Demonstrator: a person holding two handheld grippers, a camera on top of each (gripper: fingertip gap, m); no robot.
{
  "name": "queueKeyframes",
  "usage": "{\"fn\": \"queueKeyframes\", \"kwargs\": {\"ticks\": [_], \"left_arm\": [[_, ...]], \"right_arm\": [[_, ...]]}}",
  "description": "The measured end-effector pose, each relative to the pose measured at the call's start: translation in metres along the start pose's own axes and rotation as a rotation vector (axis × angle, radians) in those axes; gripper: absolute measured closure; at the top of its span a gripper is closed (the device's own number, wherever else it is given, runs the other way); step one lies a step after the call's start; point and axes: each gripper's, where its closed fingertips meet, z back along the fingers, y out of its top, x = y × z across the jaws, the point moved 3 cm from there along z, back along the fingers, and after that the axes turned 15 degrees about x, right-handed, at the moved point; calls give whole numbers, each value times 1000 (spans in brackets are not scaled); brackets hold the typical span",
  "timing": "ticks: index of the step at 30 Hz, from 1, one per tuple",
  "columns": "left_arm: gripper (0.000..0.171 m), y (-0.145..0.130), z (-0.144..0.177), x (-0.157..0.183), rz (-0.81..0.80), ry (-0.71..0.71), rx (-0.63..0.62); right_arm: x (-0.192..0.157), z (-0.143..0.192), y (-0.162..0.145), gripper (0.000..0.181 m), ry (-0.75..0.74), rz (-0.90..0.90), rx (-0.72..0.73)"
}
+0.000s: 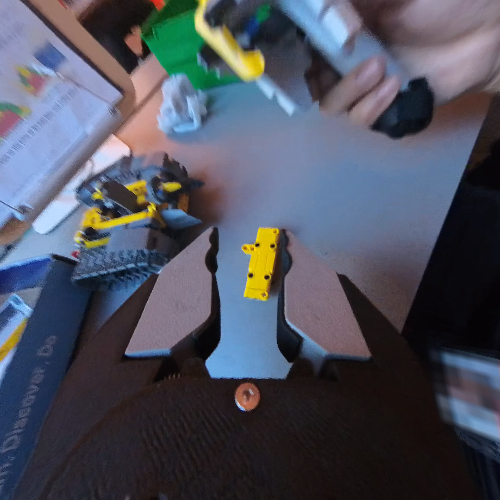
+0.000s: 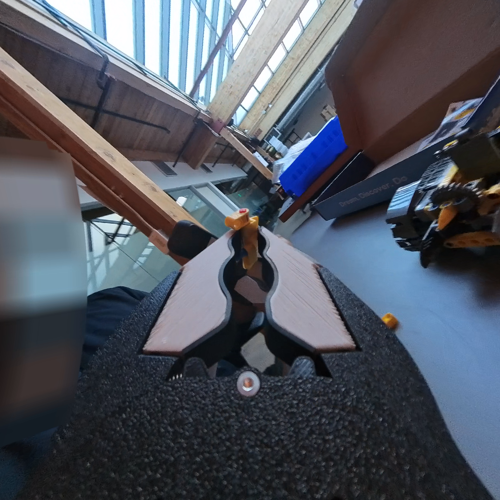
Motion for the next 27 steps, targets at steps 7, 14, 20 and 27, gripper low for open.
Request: {"fn": "queueKeyframes", "kwargs": {"ticks": [7,14,20,27], "left_arm": [[142,50,15,6,-332,191,220],[143,51,22,6,-600,323,213],[152,47,17,14,-753,333,184],[166,56,29,11,-606,269,247]], "right_arm": [[-1,-23,-41,172,36,-236,-16],[4,-25,-43,176,-11,-337,131],[3,-30,-54,172,-41,-346,118],[1,-31,-59,165,-45,-308,71]]}}
